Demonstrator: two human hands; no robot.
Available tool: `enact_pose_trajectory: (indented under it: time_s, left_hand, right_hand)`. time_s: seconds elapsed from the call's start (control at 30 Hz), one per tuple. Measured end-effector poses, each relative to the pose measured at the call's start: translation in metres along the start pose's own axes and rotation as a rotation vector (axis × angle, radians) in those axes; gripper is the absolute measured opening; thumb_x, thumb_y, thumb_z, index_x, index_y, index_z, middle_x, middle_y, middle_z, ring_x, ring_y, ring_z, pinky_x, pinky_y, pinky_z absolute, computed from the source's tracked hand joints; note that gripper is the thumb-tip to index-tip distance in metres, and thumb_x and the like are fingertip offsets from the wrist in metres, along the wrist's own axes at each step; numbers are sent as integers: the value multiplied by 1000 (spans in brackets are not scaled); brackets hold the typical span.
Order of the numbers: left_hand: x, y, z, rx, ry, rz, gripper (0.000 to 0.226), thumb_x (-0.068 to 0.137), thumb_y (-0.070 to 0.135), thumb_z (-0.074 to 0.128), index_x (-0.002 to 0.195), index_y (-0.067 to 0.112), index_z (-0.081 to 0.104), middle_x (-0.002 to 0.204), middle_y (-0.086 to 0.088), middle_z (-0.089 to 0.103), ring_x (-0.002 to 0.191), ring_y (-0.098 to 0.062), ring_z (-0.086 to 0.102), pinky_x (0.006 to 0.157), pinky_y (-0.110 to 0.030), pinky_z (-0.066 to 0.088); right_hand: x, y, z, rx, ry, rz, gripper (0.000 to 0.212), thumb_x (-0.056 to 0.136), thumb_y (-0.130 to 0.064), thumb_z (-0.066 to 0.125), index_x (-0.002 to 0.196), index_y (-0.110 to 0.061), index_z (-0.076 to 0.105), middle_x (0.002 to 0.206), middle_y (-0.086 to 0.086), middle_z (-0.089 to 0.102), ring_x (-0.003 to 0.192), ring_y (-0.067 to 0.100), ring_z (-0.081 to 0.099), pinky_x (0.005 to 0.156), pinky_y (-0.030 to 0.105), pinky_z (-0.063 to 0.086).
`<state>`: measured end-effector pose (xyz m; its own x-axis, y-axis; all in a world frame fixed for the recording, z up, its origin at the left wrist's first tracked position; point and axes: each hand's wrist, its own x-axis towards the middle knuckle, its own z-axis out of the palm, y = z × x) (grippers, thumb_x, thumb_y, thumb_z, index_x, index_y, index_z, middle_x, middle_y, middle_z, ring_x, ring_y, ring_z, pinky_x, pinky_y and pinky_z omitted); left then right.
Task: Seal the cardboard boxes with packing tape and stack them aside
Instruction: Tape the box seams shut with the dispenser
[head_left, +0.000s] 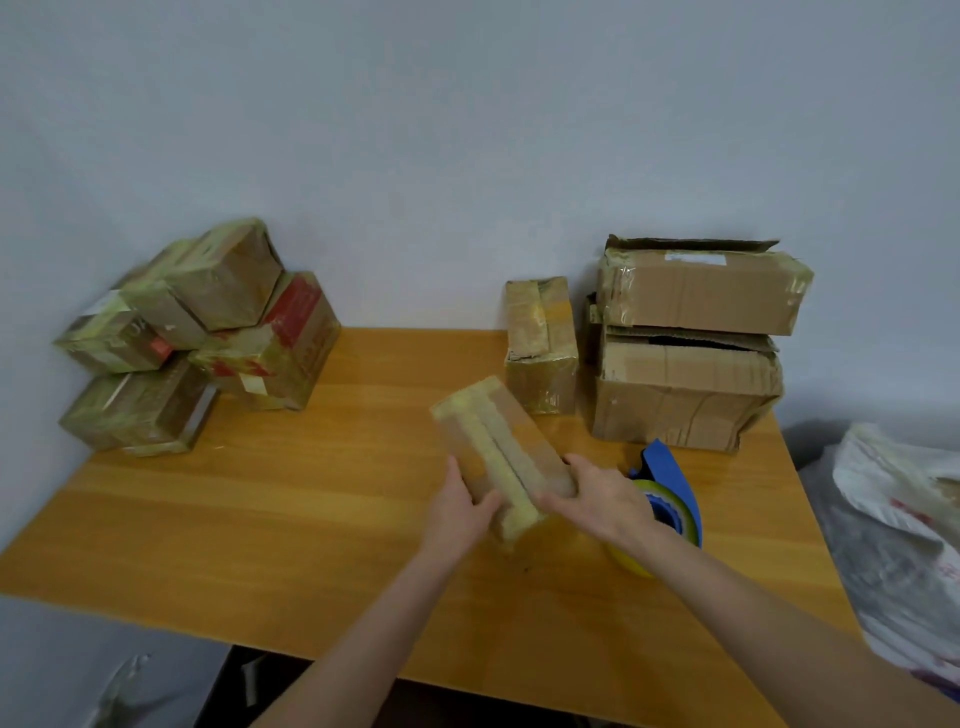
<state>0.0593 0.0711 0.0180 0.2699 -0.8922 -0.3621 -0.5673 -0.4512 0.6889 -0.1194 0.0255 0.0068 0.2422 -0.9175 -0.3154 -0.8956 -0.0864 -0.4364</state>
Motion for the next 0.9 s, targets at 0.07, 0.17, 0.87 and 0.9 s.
enact_pose_trajectory:
  time_s: [0.07,0.17,0.87,0.9]
  left_hand:
    - [-3,0,11,65,-8,78,76,96,28,55,154,15,7,150,-4,38,129,-21,47,99,-31,44]
    - [8,7,18,73,-8,161,67,97,24,54,153,16,18,151,-3,37,131,-20,45,106,-36,41]
    - [25,4,5,778,-102,702,67,95,31,53,151,36,15,161,4,4,149,-23,0,119,-34,-2]
    - [26,3,3,758,-105,698,68,95,30,55,151,36,17,161,5,5,149,-23,0,118,-32,-3]
  right_hand:
    - [-9,6,3,52,-67,31,69,79,-72,54,127,-24,44,94,-5,64,73,15,66,59,31,56]
    - [-14,15,4,172,-26,80,64,83,-66,56,126,-20,44,93,-2,66,74,18,66,62,33,57]
    - [0,118,9,243,-51,591,40,91,-45,63,98,-7,52,78,6,53,63,18,52,53,30,42]
    - [2,120,9,285,-39,597,34,92,-39,63,86,-8,51,69,5,50,56,18,49,51,30,39]
